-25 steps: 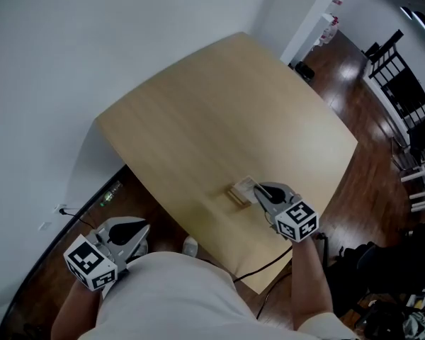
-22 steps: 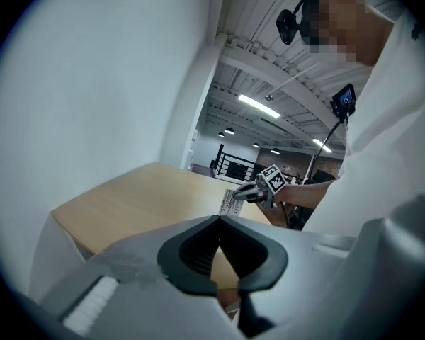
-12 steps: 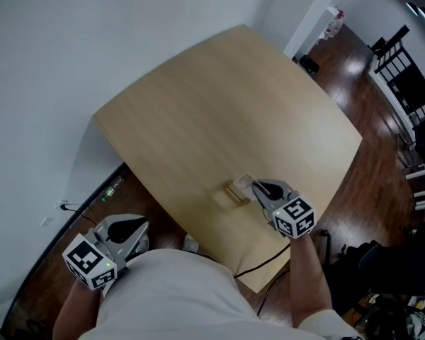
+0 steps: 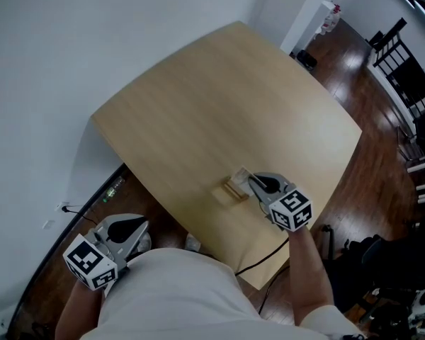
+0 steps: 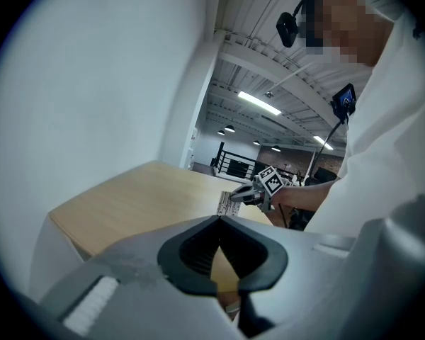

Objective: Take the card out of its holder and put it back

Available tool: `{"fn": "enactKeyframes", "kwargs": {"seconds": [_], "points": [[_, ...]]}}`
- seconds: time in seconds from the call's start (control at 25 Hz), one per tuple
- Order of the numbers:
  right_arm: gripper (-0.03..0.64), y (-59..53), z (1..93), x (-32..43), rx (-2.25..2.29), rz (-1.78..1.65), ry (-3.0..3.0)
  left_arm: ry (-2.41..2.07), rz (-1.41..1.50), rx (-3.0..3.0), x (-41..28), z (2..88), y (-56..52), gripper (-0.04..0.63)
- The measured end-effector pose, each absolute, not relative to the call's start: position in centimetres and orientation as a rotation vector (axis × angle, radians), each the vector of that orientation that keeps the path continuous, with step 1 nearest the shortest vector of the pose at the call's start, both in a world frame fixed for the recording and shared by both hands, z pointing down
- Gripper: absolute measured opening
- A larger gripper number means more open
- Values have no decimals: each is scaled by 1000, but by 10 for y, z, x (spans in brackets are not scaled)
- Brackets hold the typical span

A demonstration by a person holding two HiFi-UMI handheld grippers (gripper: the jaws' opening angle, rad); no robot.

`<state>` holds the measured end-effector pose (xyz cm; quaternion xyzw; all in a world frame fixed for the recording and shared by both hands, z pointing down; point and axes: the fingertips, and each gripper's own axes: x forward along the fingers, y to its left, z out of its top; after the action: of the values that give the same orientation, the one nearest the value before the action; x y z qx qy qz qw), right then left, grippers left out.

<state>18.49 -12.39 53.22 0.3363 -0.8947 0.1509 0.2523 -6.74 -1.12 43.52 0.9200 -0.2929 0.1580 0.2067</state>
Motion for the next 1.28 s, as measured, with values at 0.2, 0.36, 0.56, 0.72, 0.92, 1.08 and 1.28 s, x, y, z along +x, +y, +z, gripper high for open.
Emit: {"fn": "enactKeyframes", "kwargs": {"seconds": [0.2,0.36,0.56,0.72,0.92,1.08,1.28], "points": [[21,-126,536,184,909,415,-2430,-825,445,2554,-68,436,-8,5],[21,-124,540,183,914,424,-2426,-833,439,2551,-70,434,-5,5],[21,-123,558,186,907,449,-2428,-845,445,2541,-72,436,-3,5],[21,-123,567,186,902,467,-2443,-848,465,2527,-74,436,0,5],[21,-119,580,185,873,473,-2450,-848,490,2506,-71,437,4,5],[21,-121,585,185,884,491,-2472,-845,505,2482,-70,440,6,5],[28,-125,585,188,928,480,-2478,-810,536,2451,-65,447,8,5]]}}
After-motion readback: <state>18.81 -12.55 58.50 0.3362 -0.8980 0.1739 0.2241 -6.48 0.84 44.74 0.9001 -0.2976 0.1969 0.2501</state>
